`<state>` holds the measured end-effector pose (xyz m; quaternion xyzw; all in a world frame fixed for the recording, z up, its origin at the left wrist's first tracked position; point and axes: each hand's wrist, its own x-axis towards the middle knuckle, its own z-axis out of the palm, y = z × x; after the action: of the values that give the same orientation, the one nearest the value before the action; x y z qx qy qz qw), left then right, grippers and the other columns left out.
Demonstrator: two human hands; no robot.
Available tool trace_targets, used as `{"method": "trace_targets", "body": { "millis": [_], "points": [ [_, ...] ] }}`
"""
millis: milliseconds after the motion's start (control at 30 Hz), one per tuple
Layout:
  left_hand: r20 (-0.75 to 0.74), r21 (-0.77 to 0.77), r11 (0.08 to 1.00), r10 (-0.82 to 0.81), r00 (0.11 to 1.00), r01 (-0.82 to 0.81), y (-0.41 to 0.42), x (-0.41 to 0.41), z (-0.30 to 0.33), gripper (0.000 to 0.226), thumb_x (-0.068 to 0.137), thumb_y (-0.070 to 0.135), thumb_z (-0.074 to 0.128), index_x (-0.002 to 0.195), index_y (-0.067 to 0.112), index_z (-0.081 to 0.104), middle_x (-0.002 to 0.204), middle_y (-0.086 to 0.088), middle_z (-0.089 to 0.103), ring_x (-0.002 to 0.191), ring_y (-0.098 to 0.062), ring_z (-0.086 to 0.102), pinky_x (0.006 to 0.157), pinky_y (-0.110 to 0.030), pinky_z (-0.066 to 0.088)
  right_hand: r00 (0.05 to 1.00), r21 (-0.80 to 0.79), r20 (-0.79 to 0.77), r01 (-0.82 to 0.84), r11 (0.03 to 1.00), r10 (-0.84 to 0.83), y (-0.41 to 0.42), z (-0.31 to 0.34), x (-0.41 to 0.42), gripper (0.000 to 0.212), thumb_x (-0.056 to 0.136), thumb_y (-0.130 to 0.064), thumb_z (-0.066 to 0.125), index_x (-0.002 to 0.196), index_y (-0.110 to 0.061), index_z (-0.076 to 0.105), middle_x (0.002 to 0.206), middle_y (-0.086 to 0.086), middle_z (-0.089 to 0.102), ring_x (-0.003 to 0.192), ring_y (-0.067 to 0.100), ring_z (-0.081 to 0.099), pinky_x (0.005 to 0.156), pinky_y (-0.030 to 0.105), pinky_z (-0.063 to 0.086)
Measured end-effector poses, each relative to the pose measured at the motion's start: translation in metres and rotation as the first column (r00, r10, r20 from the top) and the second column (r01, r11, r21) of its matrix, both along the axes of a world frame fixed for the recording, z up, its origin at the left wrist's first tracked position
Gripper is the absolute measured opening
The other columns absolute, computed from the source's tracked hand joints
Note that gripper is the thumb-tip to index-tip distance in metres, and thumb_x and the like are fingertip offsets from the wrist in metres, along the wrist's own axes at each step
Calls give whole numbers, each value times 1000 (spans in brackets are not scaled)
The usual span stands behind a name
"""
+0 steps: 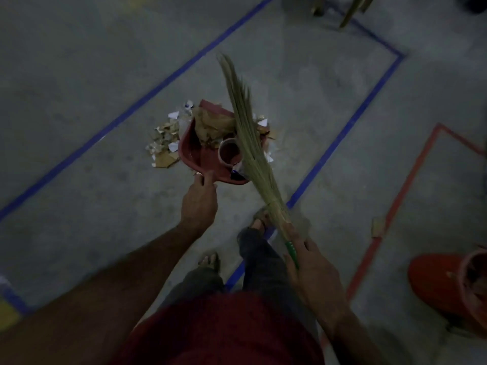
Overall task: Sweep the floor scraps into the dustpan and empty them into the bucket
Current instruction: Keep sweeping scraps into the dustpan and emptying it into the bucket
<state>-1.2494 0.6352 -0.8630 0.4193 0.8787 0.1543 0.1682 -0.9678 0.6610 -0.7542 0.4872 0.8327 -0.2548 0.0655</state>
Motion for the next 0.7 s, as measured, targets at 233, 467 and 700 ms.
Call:
{"method": "trace_targets", "body": {
  "millis": [233, 467, 700],
  "points": [
    [-44, 110, 985, -129, 991, 133, -22, 67, 73, 21, 101, 17, 47, 121, 13, 44, 111, -16, 50, 79, -34, 55, 56, -40, 41, 993, 105, -93, 80, 991, -71, -55, 43, 62, 71, 97, -33, 57, 156, -38, 19, 79, -4, 45, 60, 14, 49, 49, 30, 45],
    [-107, 185, 943, -261, 959, 277, -7, 167, 111, 21, 100, 17, 46, 121, 11, 47, 109, -18, 53, 86, -35, 56, 59, -38, 37, 978, 169, -151, 172, 971, -147, -64, 61, 175, 77, 99, -37, 50, 157, -44, 0, 85, -2, 46, 63, 14, 48, 54, 38, 51],
    [-46, 187, 900, -391, 919, 392, 28, 344, 108, 21, 102, 21, 48, 121, 16, 41, 113, -19, 54, 83, -37, 57, 59, -40, 41, 951, 184, -48, 308, 933, -304, -70, 76, 339, 74, 98, -37, 52, 158, -40, 9, 93, -2, 46, 64, 14, 48, 52, 33, 48]
  ]
}}
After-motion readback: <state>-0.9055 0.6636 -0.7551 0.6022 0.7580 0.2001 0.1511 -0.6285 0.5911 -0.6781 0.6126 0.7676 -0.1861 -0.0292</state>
